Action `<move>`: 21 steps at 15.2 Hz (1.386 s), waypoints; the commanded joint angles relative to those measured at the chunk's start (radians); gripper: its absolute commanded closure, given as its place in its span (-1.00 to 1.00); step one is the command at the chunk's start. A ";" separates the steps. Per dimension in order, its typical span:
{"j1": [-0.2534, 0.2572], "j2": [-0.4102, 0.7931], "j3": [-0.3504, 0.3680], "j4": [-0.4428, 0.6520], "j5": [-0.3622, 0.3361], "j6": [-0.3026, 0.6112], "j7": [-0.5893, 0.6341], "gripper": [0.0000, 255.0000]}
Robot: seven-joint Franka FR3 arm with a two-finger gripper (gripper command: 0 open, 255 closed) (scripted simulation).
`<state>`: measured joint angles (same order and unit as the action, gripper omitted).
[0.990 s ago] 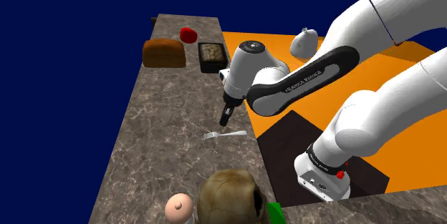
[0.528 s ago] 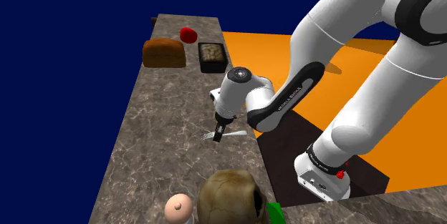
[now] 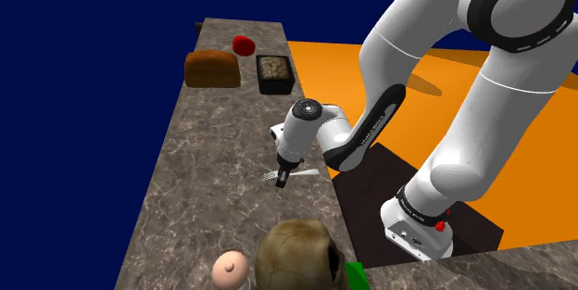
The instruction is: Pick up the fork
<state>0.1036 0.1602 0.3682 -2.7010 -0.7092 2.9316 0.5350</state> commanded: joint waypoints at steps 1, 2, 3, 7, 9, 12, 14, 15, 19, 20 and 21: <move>0.003 0.004 -0.004 0.002 -0.009 0.002 0.007 1.00; 0.003 0.004 -0.004 0.002 -0.009 0.001 0.007 1.00; 0.003 0.004 -0.004 0.002 -0.009 0.001 0.007 1.00; 0.002 0.003 -0.004 0.001 -0.008 0.001 0.006 1.00; 0.005 0.006 -0.005 0.004 -0.012 0.001 0.010 1.00; -0.039 -0.055 0.066 -0.019 0.133 -0.024 -0.105 1.00; -0.058 -0.097 0.105 -0.032 0.236 -0.043 -0.184 1.00; -0.063 -0.119 0.121 -0.038 0.288 -0.053 -0.224 1.00; -0.051 -0.202 0.148 -0.051 0.476 -0.103 -0.366 1.00; -0.042 -0.222 0.147 -0.052 0.514 -0.118 -0.394 1.00; -0.033 -0.242 0.145 -0.052 0.548 -0.133 -0.420 1.00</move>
<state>0.0636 -0.0595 0.5145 -2.7504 -0.2066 2.8128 0.1515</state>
